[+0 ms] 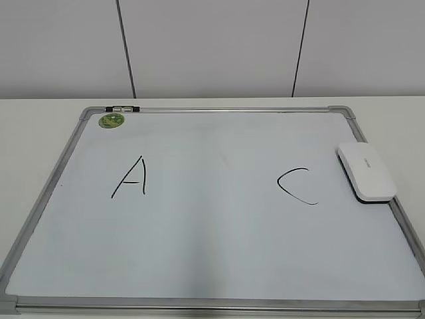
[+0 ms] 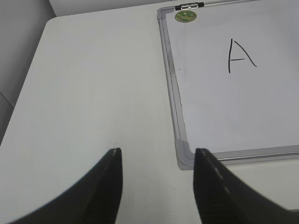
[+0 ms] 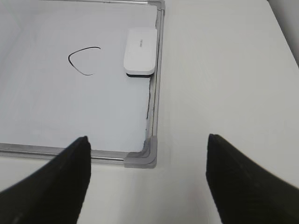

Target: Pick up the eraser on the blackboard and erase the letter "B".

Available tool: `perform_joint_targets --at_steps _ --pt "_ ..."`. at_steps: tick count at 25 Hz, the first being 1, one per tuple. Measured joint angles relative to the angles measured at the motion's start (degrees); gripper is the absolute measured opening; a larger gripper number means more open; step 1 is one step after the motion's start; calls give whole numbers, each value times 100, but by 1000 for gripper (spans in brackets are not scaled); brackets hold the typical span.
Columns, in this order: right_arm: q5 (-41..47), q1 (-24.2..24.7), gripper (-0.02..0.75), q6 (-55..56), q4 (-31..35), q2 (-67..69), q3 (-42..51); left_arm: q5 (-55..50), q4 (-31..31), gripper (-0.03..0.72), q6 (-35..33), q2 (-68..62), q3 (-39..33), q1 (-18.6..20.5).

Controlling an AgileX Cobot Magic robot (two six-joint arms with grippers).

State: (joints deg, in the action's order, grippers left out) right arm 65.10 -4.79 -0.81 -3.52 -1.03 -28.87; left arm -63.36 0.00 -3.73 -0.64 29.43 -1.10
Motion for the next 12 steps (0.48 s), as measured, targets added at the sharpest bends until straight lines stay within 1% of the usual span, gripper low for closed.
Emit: perform_joint_targets --at_steps 12 --pt "0 0 591 0 0 0 0 0 0 346 0 0 0 0"
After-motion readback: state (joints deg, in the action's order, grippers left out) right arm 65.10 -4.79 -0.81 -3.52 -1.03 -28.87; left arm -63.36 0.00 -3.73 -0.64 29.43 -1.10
